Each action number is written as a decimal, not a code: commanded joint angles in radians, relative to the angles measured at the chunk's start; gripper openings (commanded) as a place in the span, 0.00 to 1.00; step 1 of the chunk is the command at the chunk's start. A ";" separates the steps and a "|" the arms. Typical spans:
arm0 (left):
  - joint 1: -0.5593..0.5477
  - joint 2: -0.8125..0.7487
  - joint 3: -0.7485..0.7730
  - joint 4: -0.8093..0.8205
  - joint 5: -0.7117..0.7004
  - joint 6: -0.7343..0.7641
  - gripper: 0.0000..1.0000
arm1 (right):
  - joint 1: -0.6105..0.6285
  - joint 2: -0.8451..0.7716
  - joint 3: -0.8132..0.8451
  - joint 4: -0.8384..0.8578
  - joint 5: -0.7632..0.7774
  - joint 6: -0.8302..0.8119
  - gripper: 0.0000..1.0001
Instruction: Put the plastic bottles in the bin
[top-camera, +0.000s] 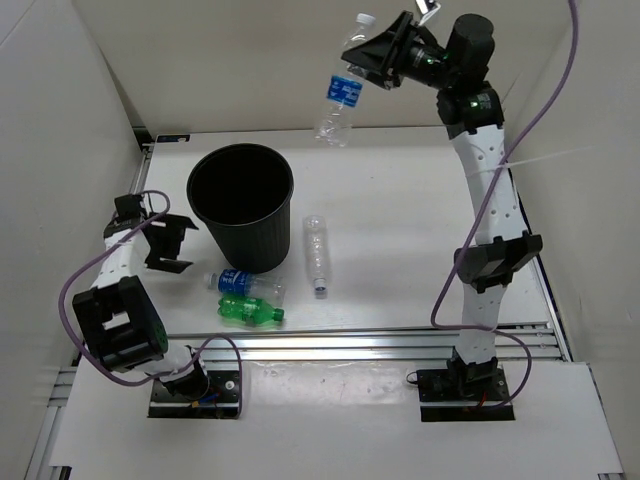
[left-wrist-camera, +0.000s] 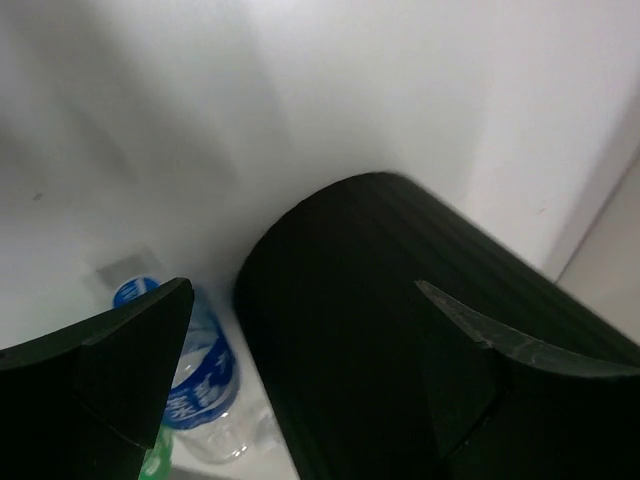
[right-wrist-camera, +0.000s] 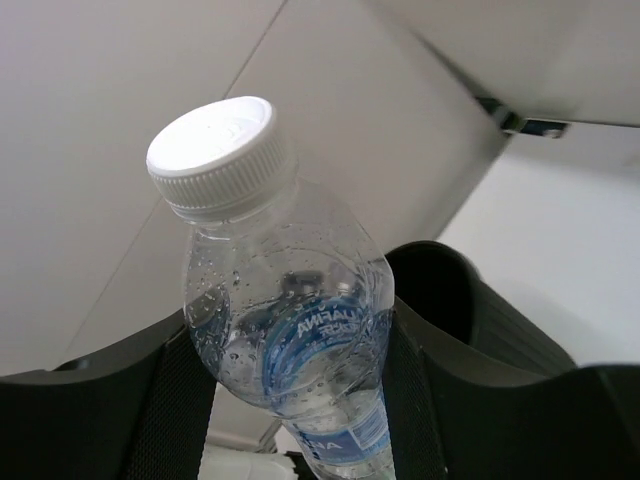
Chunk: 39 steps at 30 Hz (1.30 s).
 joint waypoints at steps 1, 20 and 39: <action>-0.005 0.023 -0.041 -0.038 0.081 -0.017 0.99 | 0.048 0.110 -0.035 0.180 -0.027 0.139 0.52; -0.117 0.120 0.066 -0.113 0.019 0.008 0.99 | 0.241 -0.059 -0.083 0.036 0.156 -0.188 1.00; -0.080 -0.090 -0.032 -0.174 -0.136 0.006 0.99 | 0.136 0.047 -0.845 -0.310 -0.037 -0.399 0.97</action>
